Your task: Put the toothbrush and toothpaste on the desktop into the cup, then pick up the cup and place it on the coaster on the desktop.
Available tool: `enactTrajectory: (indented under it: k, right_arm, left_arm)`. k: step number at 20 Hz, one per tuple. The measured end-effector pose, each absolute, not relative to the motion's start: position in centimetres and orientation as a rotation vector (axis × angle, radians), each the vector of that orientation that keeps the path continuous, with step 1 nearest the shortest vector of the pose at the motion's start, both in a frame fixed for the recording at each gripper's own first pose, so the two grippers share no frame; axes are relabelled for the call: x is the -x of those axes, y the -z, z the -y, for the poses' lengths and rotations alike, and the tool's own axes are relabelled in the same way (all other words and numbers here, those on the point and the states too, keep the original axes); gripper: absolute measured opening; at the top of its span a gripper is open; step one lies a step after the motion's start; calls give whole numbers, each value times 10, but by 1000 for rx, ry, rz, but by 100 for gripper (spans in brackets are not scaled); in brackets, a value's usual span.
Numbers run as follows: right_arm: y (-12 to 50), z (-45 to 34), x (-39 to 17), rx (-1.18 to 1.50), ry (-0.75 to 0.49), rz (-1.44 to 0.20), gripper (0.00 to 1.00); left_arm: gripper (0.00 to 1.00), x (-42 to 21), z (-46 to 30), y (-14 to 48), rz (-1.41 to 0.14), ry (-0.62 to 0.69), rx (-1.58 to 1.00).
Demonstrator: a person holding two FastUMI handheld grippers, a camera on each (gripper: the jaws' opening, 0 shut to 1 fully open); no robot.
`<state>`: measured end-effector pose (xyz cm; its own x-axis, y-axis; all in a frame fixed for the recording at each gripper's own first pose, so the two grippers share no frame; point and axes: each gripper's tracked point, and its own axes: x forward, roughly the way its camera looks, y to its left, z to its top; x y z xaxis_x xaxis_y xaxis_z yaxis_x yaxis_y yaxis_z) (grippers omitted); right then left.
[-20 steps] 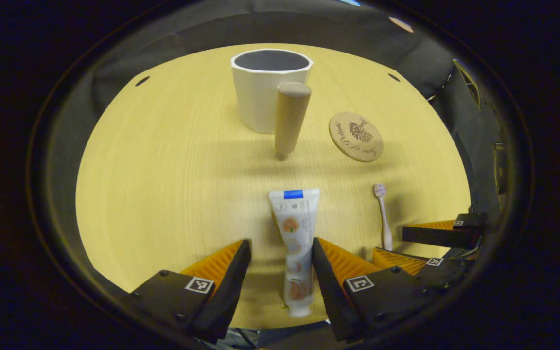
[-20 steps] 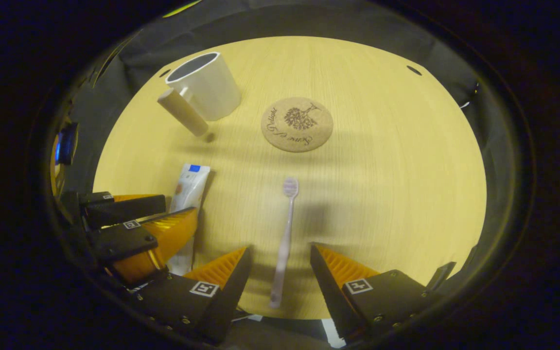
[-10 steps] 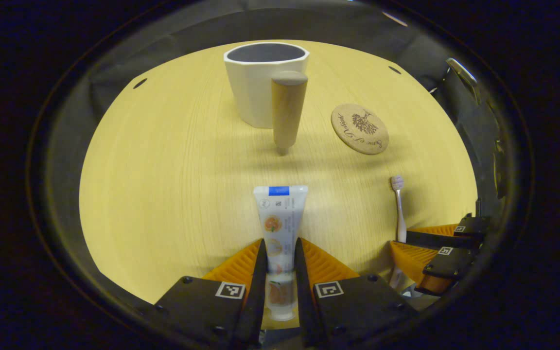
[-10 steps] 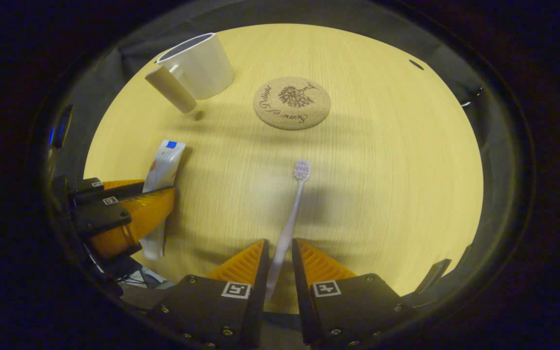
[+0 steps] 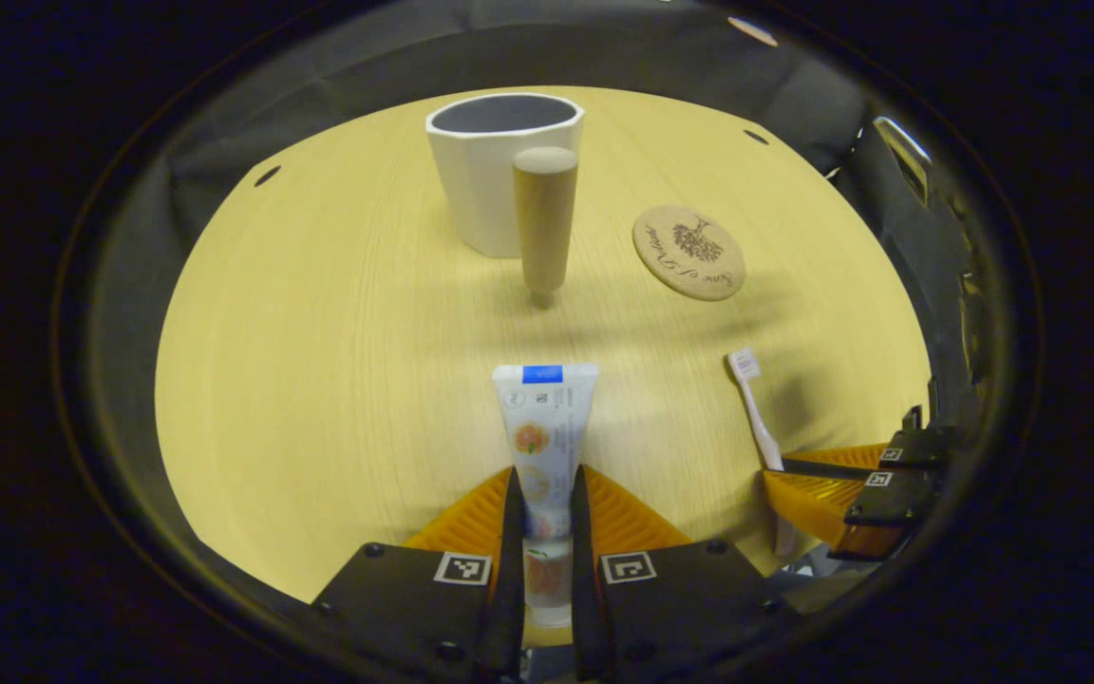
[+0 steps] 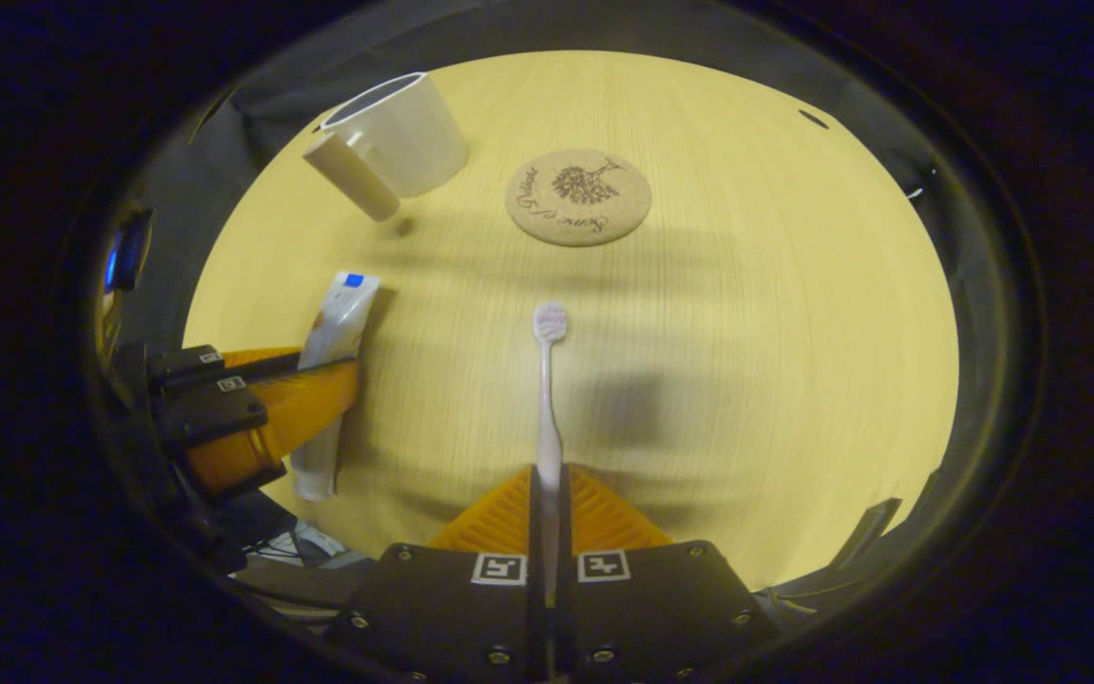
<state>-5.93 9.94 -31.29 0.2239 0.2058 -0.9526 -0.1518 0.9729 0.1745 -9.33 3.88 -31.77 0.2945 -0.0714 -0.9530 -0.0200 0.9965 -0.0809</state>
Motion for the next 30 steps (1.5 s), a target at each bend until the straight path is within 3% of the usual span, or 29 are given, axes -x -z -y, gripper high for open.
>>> enactTrajectory:
  k: [1,7,14,30]
  right_arm:
    - [311,-100,60,-51,-254,-1316,5]
    - [281,-107,52,-121,-298,-1217,5]
    - [220,-107,17,-192,-346,-970,5]
    - [136,-108,-45,-173,-368,-617,5]
  left_arm:
    - [19,88,-37,315,-1264,33,102]
    - [19,89,-44,294,-1169,11,166]
    - [19,62,-67,236,-947,-52,234]
    - [19,-46,-108,127,-499,-57,202]
